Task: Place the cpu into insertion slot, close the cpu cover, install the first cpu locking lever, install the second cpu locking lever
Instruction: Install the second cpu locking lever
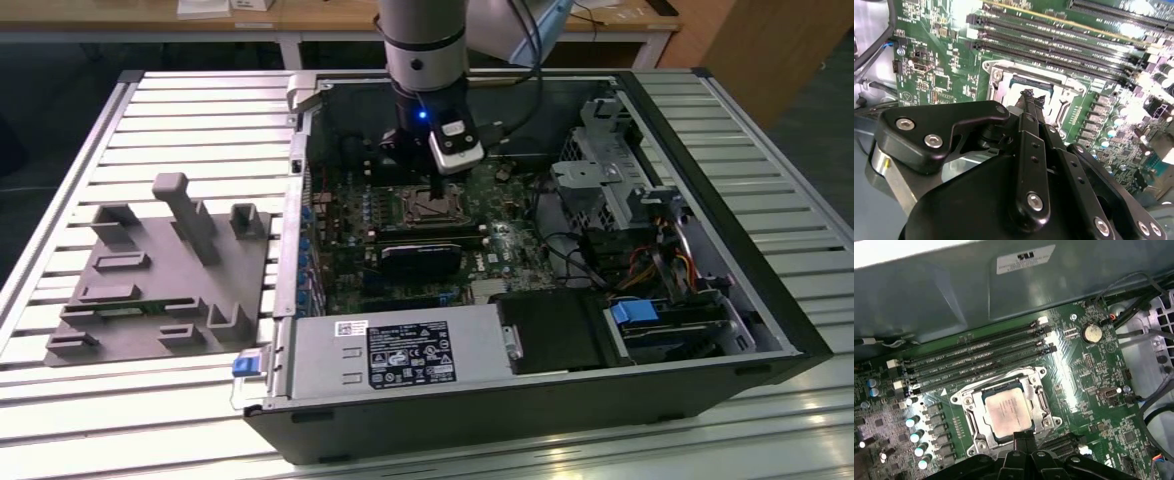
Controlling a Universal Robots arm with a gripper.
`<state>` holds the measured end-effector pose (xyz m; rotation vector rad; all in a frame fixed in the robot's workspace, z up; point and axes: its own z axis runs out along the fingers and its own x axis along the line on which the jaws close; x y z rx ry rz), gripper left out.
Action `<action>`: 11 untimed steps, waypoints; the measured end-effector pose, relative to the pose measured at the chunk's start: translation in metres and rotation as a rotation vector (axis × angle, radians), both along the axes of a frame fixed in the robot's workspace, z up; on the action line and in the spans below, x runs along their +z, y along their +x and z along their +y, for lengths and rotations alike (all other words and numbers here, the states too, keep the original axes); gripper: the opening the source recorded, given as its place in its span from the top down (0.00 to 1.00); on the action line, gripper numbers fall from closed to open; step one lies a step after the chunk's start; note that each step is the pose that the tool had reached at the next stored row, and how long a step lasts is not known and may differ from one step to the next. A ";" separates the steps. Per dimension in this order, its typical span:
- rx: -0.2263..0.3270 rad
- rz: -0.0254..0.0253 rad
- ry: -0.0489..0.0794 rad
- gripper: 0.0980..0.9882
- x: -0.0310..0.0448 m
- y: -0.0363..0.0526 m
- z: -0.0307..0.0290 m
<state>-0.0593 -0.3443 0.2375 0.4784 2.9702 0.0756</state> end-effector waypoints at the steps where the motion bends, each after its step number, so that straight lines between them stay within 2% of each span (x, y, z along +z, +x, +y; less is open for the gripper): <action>1: 0.000 0.0000 0.000 1.00 0.0000 0.0000 -0.0014; 11: 0.000 0.0000 0.000 1.00 0.0000 0.0000 -0.0156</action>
